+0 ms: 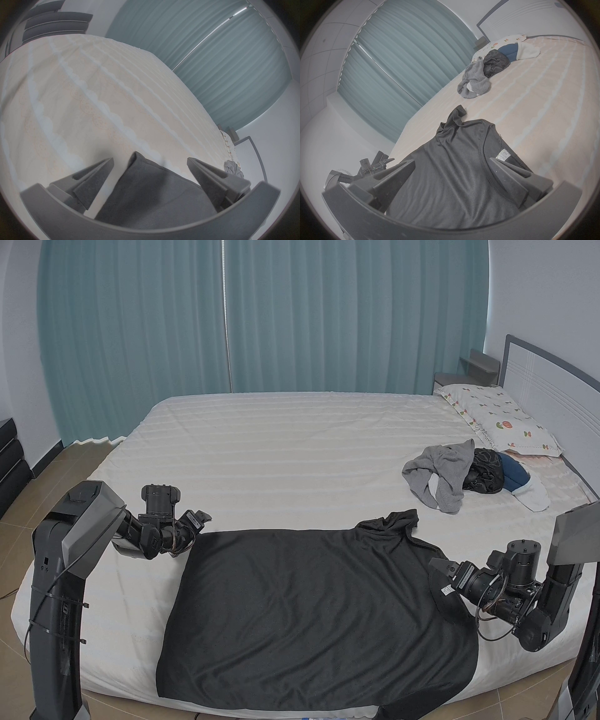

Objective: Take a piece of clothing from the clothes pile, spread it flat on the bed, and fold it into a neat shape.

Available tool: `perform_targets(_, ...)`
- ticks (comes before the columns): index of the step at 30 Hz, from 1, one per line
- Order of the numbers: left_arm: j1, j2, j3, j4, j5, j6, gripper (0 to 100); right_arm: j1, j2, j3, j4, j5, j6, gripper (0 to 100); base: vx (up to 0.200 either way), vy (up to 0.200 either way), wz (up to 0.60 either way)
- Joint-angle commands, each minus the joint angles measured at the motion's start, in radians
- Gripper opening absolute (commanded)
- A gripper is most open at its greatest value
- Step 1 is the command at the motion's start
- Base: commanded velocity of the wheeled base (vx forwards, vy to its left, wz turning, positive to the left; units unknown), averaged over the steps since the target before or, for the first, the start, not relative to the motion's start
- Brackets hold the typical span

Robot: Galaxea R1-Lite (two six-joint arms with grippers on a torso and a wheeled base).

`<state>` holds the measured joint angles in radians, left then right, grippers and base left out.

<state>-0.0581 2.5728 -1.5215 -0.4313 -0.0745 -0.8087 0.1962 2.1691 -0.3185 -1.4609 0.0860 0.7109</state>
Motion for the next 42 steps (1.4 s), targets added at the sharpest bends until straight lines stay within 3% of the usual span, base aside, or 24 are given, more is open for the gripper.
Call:
perform_targets(1,-0.009,0.021,-0.016,0.000,-0.004,0.000,0,-0.001,-0.008,-0.132,0.105,0.000,-0.004,100,0.000,0.000,0.00)
perform_targets(9,0.000,0.024,-0.036,-0.006,0.012,-0.003,0,-0.006,0.006,-0.366,0.346,-0.003,-0.004,100,0.000,0.000,0.00)
perform_targets(11,0.007,0.015,-0.032,-0.007,0.015,-0.046,0,-0.007,0.049,-0.514,0.510,-0.006,0.002,100,0.000,0.000,0.00)
perform_targets(14,0.015,0.003,-0.039,-0.012,0.015,-0.115,0,-0.015,0.089,-0.636,0.614,-0.009,0.004,100,0.000,0.000,0.00)
perform_targets(20,0.038,-0.005,-0.039,-0.021,0.015,-0.130,0,-0.021,0.192,-0.846,0.784,-0.028,0.004,100,0.000,0.000,0.00)
perform_targets(24,0.049,-0.008,-0.037,-0.052,0.019,-0.164,0,-0.032,0.273,-0.978,0.860,-0.066,0.004,100,0.000,0.000,0.00)
perform_targets(39,0.050,-0.002,-0.031,-0.058,0.019,-0.176,0,-0.009,0.434,-1.288,0.987,-0.091,-0.007,100,0.000,0.000,0.00)
perform_targets(40,0.050,-0.002,-0.031,-0.058,0.019,-0.176,0,-0.007,0.443,-1.303,0.996,-0.091,-0.008,0,0.000,0.000,0.00)
perform_targets(42,0.050,-0.002,-0.031,-0.057,0.019,-0.176,0,-0.007,0.457,-1.327,1.013,-0.092,-0.017,0,0.000,0.000,0.00)
